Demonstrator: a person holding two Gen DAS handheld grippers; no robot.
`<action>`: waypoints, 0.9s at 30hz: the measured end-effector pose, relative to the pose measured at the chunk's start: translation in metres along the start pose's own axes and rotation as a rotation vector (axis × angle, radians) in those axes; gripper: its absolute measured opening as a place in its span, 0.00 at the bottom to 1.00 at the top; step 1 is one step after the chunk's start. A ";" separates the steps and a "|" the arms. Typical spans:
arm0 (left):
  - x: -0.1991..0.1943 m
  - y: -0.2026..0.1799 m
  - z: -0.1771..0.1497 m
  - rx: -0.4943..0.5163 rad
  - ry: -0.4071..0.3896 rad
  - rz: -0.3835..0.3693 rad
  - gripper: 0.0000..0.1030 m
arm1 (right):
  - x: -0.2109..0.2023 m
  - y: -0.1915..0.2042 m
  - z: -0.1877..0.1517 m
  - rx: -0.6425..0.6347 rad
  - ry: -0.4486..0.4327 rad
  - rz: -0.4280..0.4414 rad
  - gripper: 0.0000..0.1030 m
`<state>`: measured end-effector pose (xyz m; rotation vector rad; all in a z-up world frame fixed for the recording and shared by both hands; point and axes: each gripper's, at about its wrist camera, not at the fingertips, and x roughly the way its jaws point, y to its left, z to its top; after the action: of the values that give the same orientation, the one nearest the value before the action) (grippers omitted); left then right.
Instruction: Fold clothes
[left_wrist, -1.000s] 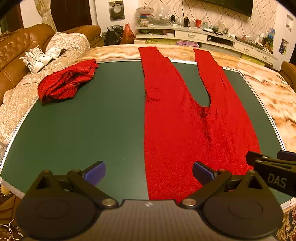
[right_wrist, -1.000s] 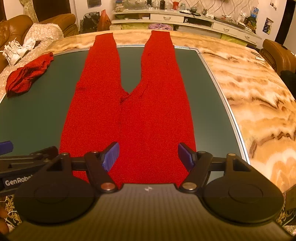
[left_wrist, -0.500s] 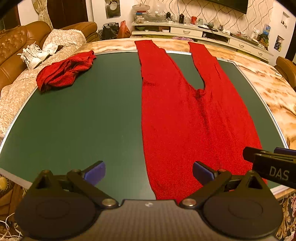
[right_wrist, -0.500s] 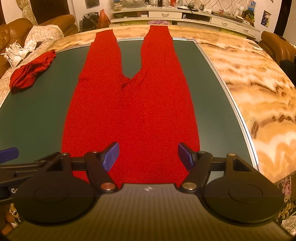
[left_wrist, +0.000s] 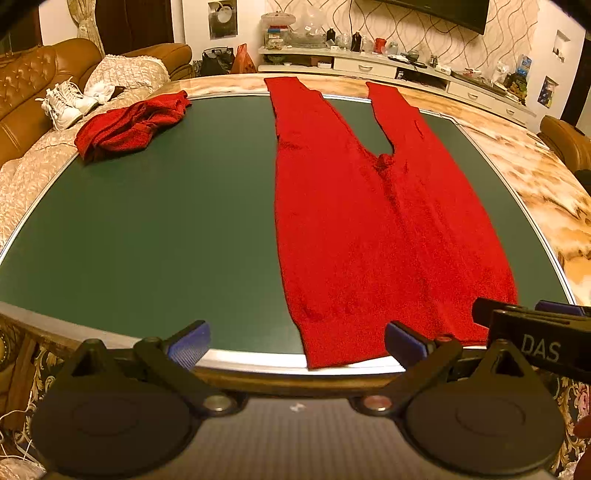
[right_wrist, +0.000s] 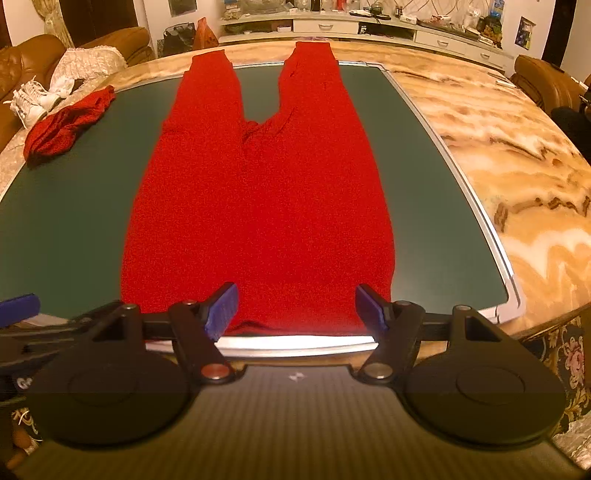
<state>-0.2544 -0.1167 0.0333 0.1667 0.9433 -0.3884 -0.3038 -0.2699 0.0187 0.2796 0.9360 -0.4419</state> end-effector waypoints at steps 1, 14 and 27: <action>-0.001 0.000 -0.002 0.001 -0.003 -0.001 1.00 | -0.001 0.000 -0.002 0.003 -0.003 -0.001 0.76; -0.014 0.003 -0.027 0.010 -0.004 -0.024 1.00 | -0.011 -0.012 -0.030 0.062 -0.025 -0.013 0.76; -0.023 0.009 -0.048 0.009 -0.007 -0.012 1.00 | -0.016 -0.013 -0.058 0.085 -0.021 -0.005 0.76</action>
<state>-0.2989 -0.0876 0.0244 0.1682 0.9361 -0.4045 -0.3598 -0.2529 -0.0016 0.3493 0.8994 -0.4892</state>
